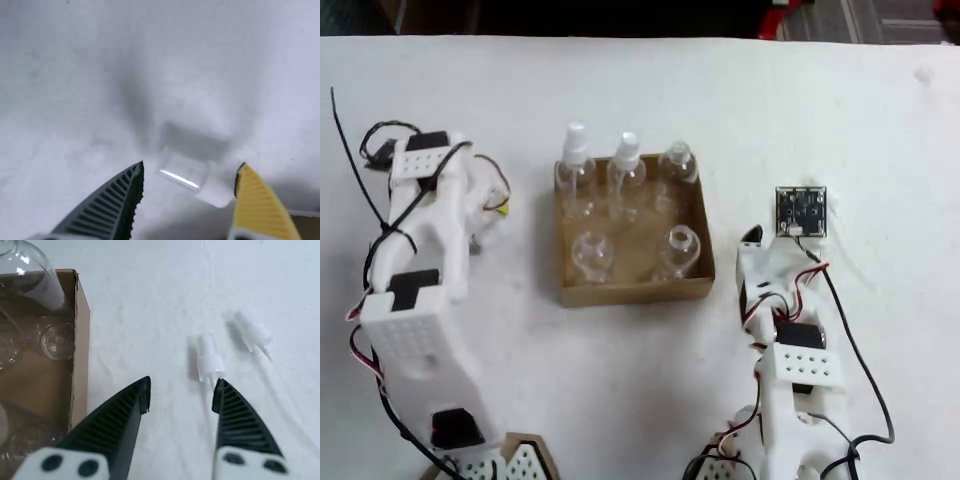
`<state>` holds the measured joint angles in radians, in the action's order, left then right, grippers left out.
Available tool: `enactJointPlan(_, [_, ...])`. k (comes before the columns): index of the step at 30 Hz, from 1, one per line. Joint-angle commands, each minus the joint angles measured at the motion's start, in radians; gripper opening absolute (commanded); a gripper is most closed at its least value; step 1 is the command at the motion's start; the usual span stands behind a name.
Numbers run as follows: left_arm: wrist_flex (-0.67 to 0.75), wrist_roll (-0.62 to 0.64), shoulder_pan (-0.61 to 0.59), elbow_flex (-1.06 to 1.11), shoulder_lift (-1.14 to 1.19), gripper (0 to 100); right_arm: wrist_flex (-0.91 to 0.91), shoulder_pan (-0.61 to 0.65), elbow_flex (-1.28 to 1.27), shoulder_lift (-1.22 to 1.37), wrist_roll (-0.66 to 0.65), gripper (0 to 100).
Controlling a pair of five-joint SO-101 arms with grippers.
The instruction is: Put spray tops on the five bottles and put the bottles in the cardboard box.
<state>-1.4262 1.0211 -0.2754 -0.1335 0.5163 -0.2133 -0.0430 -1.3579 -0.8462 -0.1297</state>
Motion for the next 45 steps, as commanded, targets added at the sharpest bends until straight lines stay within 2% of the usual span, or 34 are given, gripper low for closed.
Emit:
enactJointPlan(1, [-0.15,0.011,0.021,-0.15,-0.022,28,0.016,0.008,0.012,-0.007,-0.012,18.3])
enactJointPlan(4, [-0.278,0.011,0.028,-0.244,-0.012,29,0.018,0.008,0.012,-0.007,-0.012,18.3])
enactJointPlan(6, [-0.304,0.011,0.05,-0.255,-0.012,29,0.019,0.008,0.012,-0.007,-0.012,18.3])
enactJointPlan(15, [-0.146,0.012,0.035,-0.236,0.081,28,0.016,0.008,0.012,-0.007,-0.012,18.3])
enactJointPlan(17, [-0.132,0.044,0.022,-0.245,0.09,29,0.016,0.008,0.014,-0.008,-0.012,18.3])
enactJointPlan(20, [-0.135,0.084,0.021,-0.262,0.094,29,0.016,0.008,0.014,-0.008,-0.012,18.3])
enactJointPlan(28, [-0.124,0.089,0.027,-0.258,0.102,28,0.016,0.008,0.014,-0.008,-0.012,18.3])
enactJointPlan(34, [-0.097,0.087,0.041,-0.288,0.217,28,0.016,0.008,0.014,-0.008,-0.012,18.3])
enactJointPlan(39, [-0.186,0.084,0.041,-0.396,0.292,28,0.016,0.008,0.014,-0.008,-0.012,18.3])
enactJointPlan(42, [-0.242,0.083,0.024,-0.46,0.326,22,0.016,0.008,0.014,-0.008,-0.012,18.3])
enactJointPlan(45, [-0.273,0.083,-0.015,-0.525,0.361,8,0.016,0.008,0.014,-0.008,-0.012,18.3])
